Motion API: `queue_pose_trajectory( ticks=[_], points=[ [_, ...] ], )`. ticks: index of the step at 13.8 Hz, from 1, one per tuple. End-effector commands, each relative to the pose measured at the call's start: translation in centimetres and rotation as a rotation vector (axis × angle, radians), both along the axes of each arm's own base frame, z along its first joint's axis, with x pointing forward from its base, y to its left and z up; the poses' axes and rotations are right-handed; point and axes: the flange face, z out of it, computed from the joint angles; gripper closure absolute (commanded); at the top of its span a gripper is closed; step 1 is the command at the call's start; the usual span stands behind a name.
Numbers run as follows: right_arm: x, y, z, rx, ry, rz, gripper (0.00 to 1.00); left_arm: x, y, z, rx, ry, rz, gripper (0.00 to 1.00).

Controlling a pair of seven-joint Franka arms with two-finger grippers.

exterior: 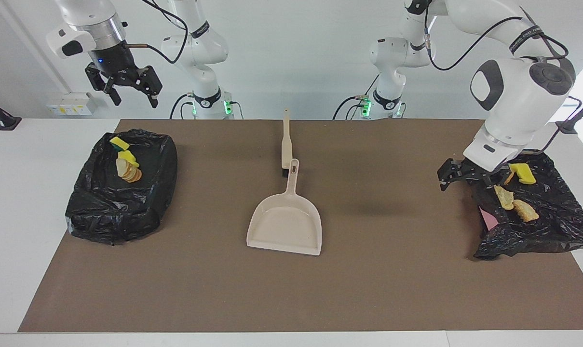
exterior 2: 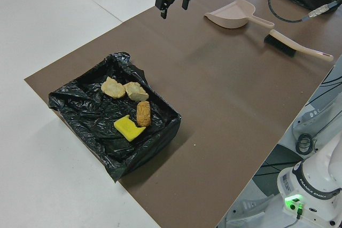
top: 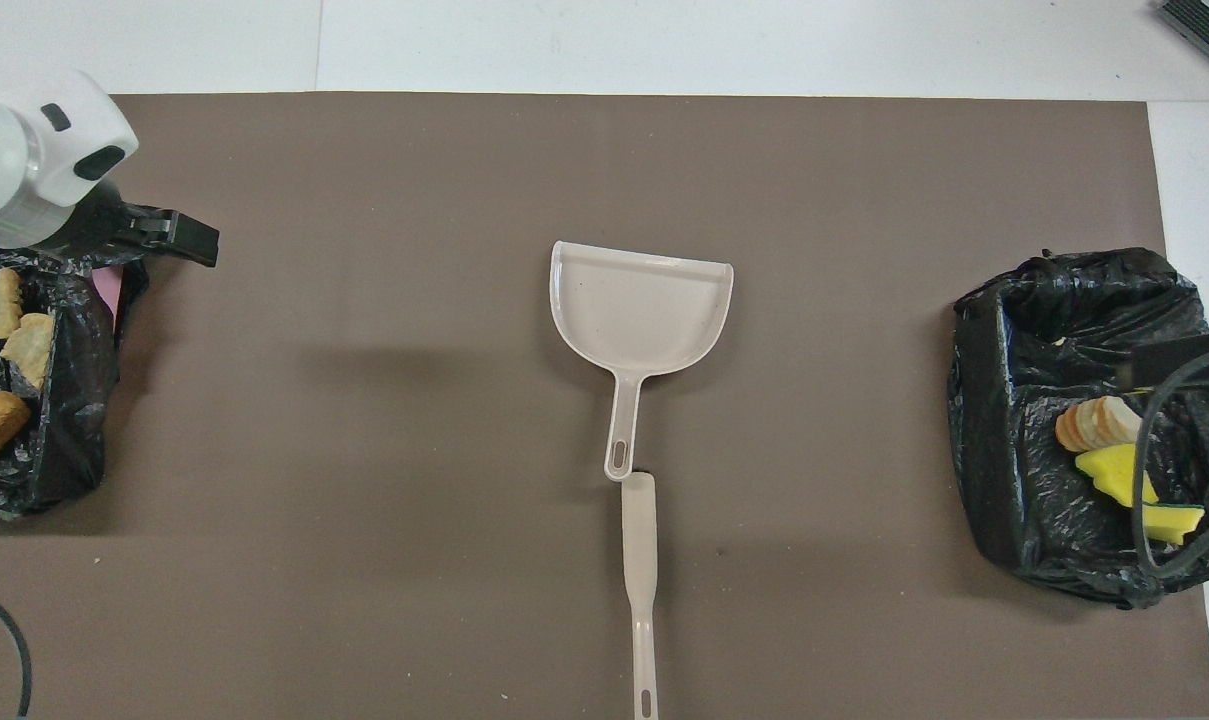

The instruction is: Sweep and dump trash in bin

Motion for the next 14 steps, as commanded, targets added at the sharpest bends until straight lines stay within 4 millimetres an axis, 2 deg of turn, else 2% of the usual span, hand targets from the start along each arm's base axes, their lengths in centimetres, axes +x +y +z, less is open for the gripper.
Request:
queue_pose_trajectory(
  ticks=[1, 7, 11, 14],
  points=[
    [-0.7, 0.5, 0.2, 0.005, 0.003, -0.006, 0.0, -2.8, 2.1, 2.7, 0.015, 0.017, 0.042, 0.0],
    [-0.7, 0.6, 0.2, 0.006, -0.003, 0.005, 0.0, -7.8, 2.5, 7.7, 0.015, 0.045, 0.041, 0.0],
    [-0.6, 0.4, 0.2, 0.007, -0.005, 0.002, 0.0, -10.3, 2.4, 8.6, 0.026, 0.036, 0.032, 0.0],
    [-0.6, 0.3, 0.2, 0.007, -0.008, 0.001, 0.0, -10.2, 1.6, 8.6, 0.033, 0.035, 0.009, 0.0]
  ],
)
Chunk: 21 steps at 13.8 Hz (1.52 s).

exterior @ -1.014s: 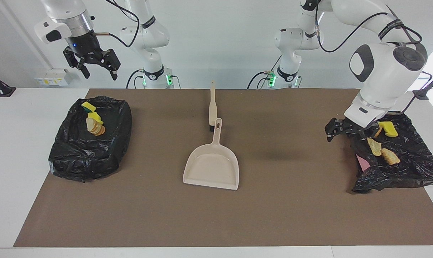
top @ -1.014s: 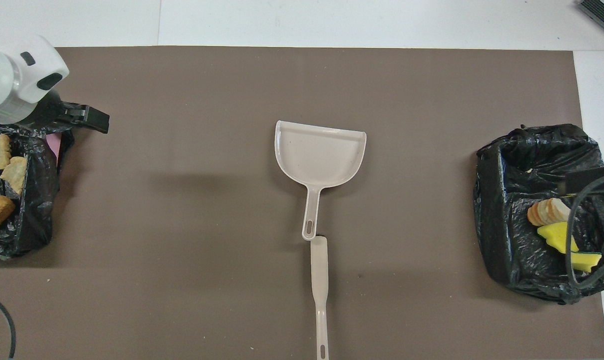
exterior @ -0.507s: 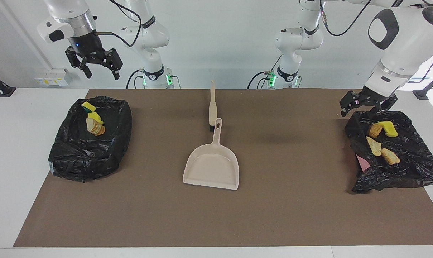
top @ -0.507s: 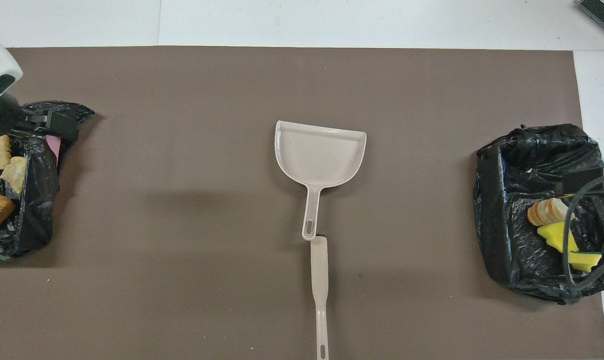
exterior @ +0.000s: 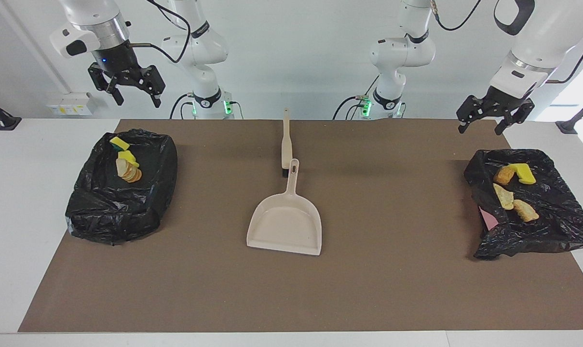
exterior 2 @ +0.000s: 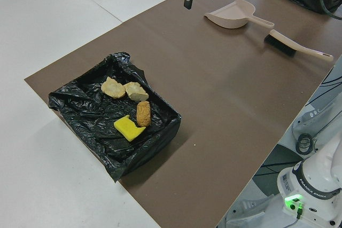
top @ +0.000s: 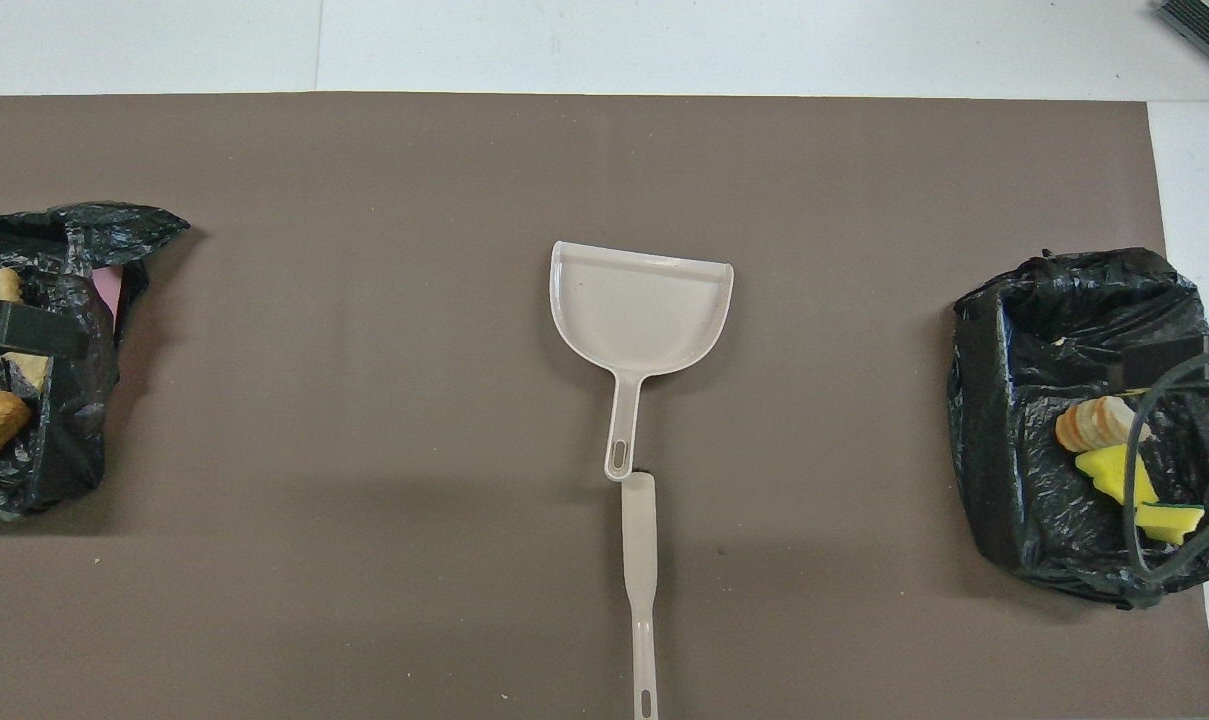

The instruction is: Sweep and dump trash in bin

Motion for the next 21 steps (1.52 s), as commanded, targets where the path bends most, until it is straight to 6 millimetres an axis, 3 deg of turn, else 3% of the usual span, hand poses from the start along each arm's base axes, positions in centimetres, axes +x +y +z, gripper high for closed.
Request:
queue_pose_trajectory(
  ticks=[1, 6, 21],
  points=[
    [-0.6, -0.2, 0.1, 0.008, -0.007, -0.009, 0.0, -0.8, -0.7, -0.1, 0.028, 0.003, -0.02, 0.0],
    [-0.6, -0.2, 0.1, 0.008, -0.007, -0.008, 0.0, -1.3, -0.8, 1.2, 0.021, 0.023, -0.018, 0.0],
    [-0.6, -0.2, 0.1, 0.008, -0.005, -0.009, 0.0, -1.3, -0.7, 1.2, 0.014, 0.033, -0.015, 0.0]
  ],
)
